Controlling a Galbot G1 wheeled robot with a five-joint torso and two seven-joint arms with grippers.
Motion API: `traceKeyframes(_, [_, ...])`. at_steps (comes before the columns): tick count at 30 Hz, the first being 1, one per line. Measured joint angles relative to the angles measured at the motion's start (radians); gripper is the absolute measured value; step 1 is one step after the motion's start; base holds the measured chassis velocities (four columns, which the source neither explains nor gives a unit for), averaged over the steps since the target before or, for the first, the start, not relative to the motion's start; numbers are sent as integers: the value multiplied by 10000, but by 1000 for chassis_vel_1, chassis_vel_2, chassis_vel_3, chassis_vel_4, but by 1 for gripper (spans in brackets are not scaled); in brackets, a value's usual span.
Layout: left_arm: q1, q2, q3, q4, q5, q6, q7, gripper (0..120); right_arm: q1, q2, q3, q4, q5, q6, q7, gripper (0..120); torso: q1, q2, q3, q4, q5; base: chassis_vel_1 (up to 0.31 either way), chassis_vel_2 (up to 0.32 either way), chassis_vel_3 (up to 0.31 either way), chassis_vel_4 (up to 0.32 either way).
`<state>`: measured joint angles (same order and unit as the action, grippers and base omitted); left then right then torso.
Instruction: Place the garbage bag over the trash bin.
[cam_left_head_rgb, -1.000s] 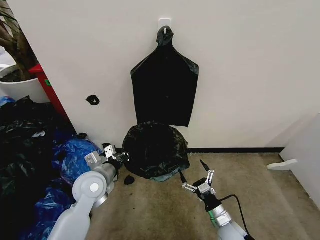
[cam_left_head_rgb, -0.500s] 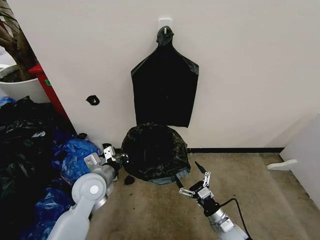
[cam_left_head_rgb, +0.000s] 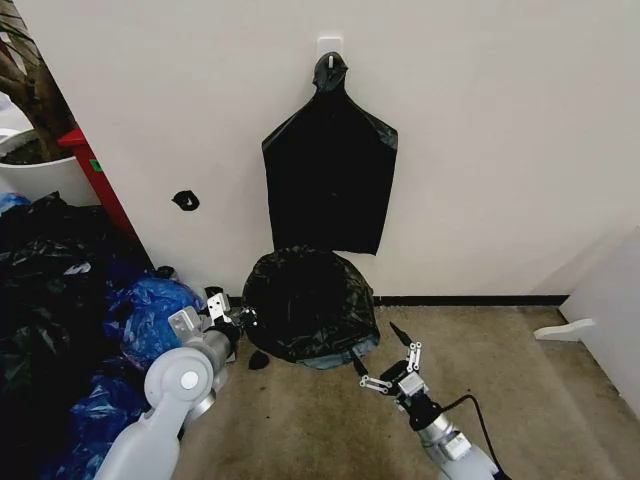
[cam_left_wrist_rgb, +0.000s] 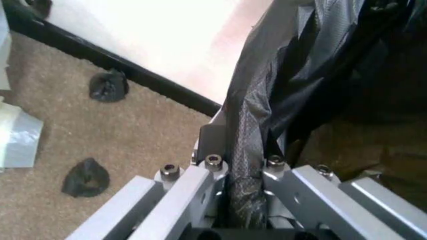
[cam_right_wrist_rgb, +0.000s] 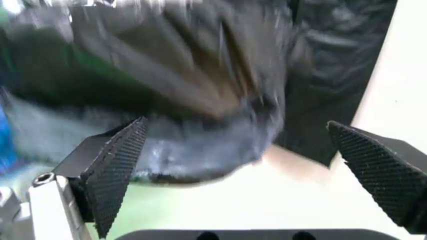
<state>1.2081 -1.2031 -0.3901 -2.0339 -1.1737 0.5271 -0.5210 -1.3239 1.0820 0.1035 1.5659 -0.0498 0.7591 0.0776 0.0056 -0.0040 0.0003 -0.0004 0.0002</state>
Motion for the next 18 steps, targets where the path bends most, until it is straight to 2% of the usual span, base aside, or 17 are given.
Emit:
traceKeyframes(10, [45,-32,141,-196,-54,160,-10,1,1145,410,413,-2033,-937,613,114,100,0,0,0,0,1,0,0,0,0])
traceKeyframes(18, [-43,-89,180,-170,-41,174,-6,1,1308,228,460,-2254,-1027,658,108,100,0,0,0,1,1,0,0,0,0])
